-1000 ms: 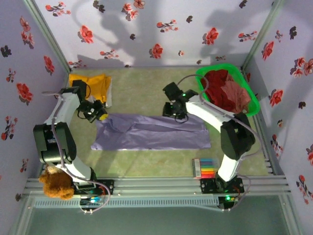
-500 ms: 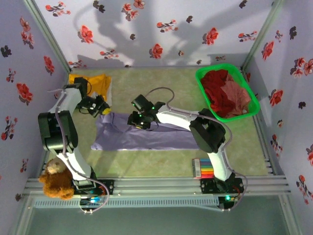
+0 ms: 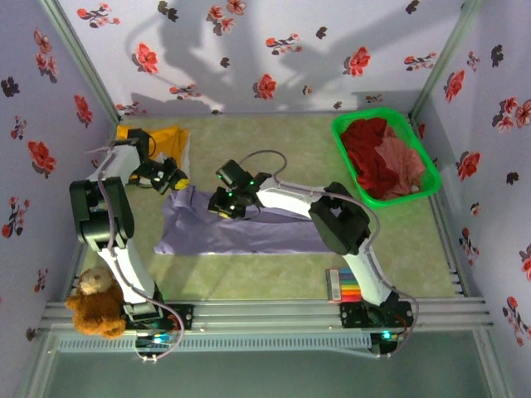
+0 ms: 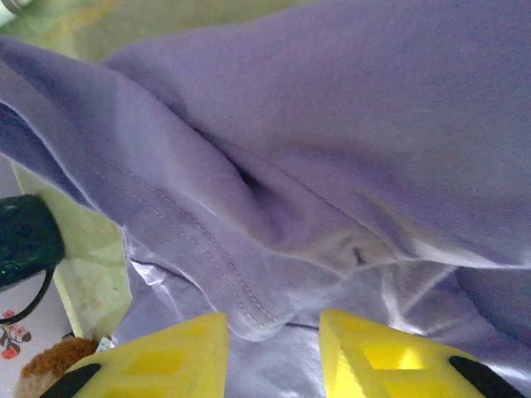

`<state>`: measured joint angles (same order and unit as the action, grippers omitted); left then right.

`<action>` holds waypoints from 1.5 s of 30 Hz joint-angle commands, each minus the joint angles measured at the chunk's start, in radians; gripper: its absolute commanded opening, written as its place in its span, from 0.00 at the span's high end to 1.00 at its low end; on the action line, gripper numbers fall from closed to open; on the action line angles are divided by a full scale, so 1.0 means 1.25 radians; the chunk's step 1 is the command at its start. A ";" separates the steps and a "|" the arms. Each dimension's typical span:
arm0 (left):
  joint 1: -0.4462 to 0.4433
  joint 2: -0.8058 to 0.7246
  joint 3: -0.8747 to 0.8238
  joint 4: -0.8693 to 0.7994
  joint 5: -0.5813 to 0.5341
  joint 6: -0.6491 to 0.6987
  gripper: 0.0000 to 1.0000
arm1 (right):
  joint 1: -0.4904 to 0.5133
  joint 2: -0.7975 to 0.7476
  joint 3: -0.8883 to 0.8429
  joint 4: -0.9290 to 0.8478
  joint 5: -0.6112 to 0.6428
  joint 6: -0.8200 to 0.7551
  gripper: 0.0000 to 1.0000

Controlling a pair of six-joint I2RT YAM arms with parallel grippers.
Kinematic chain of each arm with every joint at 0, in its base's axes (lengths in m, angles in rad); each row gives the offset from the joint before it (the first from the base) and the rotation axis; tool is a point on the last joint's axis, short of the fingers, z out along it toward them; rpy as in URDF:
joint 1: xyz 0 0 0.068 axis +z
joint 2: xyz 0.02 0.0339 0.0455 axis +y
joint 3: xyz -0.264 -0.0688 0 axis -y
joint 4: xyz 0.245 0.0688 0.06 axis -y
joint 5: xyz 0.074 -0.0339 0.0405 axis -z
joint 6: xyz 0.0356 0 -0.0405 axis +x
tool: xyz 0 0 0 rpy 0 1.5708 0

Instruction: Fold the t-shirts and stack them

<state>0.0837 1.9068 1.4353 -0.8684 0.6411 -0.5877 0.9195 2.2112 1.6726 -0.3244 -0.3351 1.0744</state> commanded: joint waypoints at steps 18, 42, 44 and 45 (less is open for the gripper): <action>0.009 -0.041 -0.025 -0.005 0.020 0.031 1.00 | 0.011 0.074 0.084 -0.041 -0.066 -0.006 0.96; 0.058 -0.300 -0.177 -0.236 -0.128 0.120 1.00 | 0.012 -0.083 -0.032 -0.203 -0.127 -0.054 1.00; 0.063 -0.309 -0.194 -0.247 -0.130 0.127 1.00 | 0.016 -0.083 -0.031 -0.211 -0.138 -0.058 1.00; 0.063 -0.315 -0.200 -0.251 -0.134 0.129 1.00 | 0.017 -0.082 -0.030 -0.218 -0.143 -0.062 1.00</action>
<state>0.1528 1.5452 1.2064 -1.1305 0.4980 -0.4664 0.9306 2.1296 1.6417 -0.5526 -0.4671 1.0206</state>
